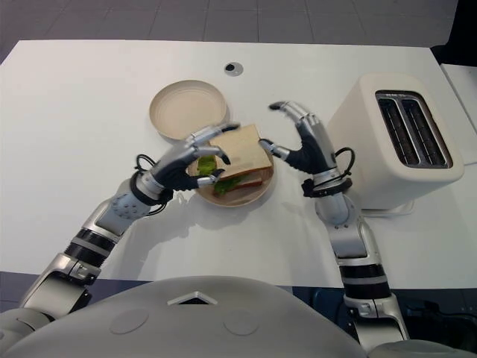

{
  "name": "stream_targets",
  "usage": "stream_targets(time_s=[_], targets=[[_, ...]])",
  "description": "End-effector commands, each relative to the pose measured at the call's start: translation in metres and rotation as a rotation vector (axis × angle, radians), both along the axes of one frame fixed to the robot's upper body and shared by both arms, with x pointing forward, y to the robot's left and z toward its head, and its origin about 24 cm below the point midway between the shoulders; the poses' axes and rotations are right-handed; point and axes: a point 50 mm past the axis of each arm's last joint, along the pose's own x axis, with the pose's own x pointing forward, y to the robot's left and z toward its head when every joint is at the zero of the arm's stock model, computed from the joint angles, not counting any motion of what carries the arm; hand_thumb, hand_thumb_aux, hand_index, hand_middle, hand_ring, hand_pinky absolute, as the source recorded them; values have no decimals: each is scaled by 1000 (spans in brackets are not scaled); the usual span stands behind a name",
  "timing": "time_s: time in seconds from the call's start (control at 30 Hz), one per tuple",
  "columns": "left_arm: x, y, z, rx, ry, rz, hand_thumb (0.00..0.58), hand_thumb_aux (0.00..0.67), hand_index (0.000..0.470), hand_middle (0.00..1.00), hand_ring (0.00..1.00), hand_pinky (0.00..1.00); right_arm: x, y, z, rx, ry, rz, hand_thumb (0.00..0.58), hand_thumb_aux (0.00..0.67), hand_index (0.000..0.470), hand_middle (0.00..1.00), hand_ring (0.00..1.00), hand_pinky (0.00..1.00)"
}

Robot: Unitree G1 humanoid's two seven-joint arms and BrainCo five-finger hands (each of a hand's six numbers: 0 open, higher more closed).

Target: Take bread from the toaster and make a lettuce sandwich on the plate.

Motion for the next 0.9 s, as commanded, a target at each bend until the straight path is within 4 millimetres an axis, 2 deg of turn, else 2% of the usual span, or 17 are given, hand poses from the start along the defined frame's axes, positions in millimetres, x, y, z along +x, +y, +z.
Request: stream_targets(time_s=[0.03,0.07,0.13,0.2,0.3,0.4,0.43,0.47,0.5,0.6,0.63,0.7,0.83,0.9], targets=[[-17,34,3,-53,137,16,580,670,470,1000,1000,1000,-40,30,-5,13,195,370,580,670,470,1000,1000,1000],[-21,43,-6,-3,193,32,580,670,470,1000,1000,1000,-52,35,-10,-8,250,468,580,670,470,1000,1000,1000],[-32,60,-33,206,337,66,580,670,470,1000,1000,1000,-77,37,-26,-106,365,645,580,670,470,1000,1000,1000],[-44,74,-62,452,482,74,580,670,470,1000,1000,1000,-91,35,-39,-184,444,735,580,670,470,1000,1000,1000],[-55,88,-94,717,635,63,580,670,470,1000,1000,1000,-91,32,-53,-262,493,749,580,670,470,1000,1000,1000],[-45,76,-115,863,633,69,580,670,470,1000,1000,1000,-72,32,-71,-371,489,647,580,670,470,1000,1000,1000],[-36,66,-117,868,586,78,566,565,396,1000,1000,1000,-62,31,-75,-388,474,578,580,670,470,1000,1000,1000],[-25,54,-117,855,535,92,517,449,315,1000,1000,1000,-49,29,-79,-416,448,496,580,670,470,1000,1000,1000],[-14,43,-117,834,488,99,491,407,286,1000,1000,1000,-36,25,-81,-429,419,400,580,670,470,1000,1000,1000],[12,8,-119,769,383,118,466,373,262,1000,1000,1000,-3,3,-95,-492,384,142,580,670,470,1000,1000,1000],[21,-1,-120,759,357,131,478,389,273,1000,1000,1000,5,-7,-100,-507,388,68,580,670,470,1000,1000,1000],[35,-11,-123,746,328,171,485,399,280,1000,1000,1000,12,-16,-107,-511,389,0,580,670,470,1000,1000,1000],[50,1,-125,723,279,306,516,447,313,1000,1000,1000,12,-6,-104,-448,341,31,580,670,470,1000,1000,1000],[47,6,-121,658,254,312,447,349,245,1000,1000,1000,7,1,-91,-367,281,77,580,670,470,1000,1000,1000]])
